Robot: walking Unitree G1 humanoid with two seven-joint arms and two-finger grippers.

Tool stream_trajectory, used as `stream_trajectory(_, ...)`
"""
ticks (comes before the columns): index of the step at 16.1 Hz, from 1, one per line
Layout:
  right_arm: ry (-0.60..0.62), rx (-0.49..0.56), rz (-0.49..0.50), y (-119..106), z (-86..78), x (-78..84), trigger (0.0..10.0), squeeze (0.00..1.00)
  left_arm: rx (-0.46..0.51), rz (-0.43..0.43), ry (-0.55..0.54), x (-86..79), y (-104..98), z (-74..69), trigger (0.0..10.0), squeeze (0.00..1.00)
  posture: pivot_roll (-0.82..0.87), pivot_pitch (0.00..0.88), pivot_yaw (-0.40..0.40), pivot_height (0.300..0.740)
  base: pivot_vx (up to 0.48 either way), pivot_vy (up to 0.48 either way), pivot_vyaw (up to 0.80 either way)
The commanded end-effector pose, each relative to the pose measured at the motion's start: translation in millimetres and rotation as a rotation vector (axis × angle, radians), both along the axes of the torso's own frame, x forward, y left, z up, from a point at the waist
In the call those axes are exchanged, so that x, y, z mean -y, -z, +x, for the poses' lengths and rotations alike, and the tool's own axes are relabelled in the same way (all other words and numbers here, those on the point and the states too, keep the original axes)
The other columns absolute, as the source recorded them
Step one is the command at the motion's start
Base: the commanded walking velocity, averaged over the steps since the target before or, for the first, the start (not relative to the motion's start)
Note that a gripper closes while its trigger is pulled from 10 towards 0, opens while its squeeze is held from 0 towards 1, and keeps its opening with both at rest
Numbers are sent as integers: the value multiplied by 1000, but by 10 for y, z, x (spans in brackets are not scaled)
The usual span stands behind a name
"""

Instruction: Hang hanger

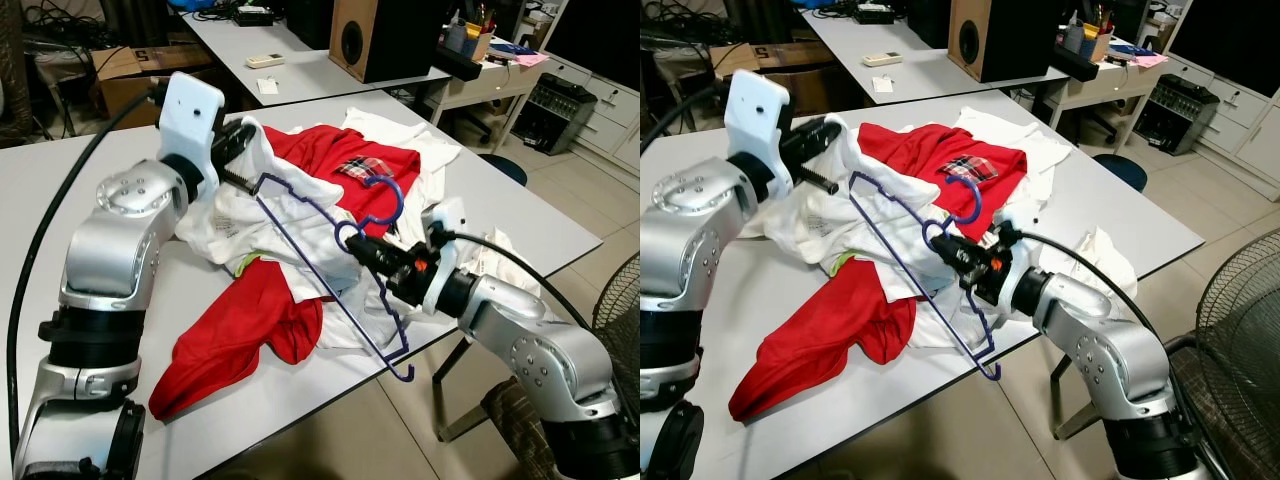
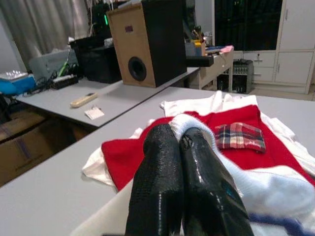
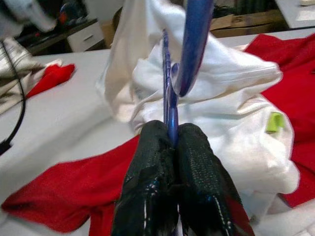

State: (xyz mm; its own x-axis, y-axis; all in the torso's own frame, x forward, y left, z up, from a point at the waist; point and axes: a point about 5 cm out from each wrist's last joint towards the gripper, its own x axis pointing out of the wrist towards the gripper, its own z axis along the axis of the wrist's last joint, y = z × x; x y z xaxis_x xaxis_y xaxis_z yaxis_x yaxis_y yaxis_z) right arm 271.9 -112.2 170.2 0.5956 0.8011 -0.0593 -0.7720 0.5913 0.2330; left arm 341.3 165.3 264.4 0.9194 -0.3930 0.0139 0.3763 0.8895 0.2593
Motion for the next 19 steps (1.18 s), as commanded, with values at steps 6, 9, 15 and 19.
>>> stream_trajectory(6, -36, -9, -78, 50, -44, -25, 10000, 0, 107, 66, 37, 42, -190, -7, 0, 0, 52, 0, -76, 740, 0, 0, 0)
stream_trajectory(9, 47, 65, -20, -120, -38, 210, 10000, 0, 80, 210, 20, -57, -64, -16, 0, 0, 44, 0, -71, 740, 0, 0, 0)
stream_trajectory(15, -54, 48, 10, -145, -250, 322, 10000, 0, 91, 204, 0, -75, -67, 3, 0, 0, 44, 0, -71, 740, 0, 0, 0)
stream_trajectory(19, -12, -13, -5, -56, -143, 277, 10000, 0, 109, 152, 114, 133, -110, -48, 0, 0, 34, 0, -69, 740, 0, 0, 0)
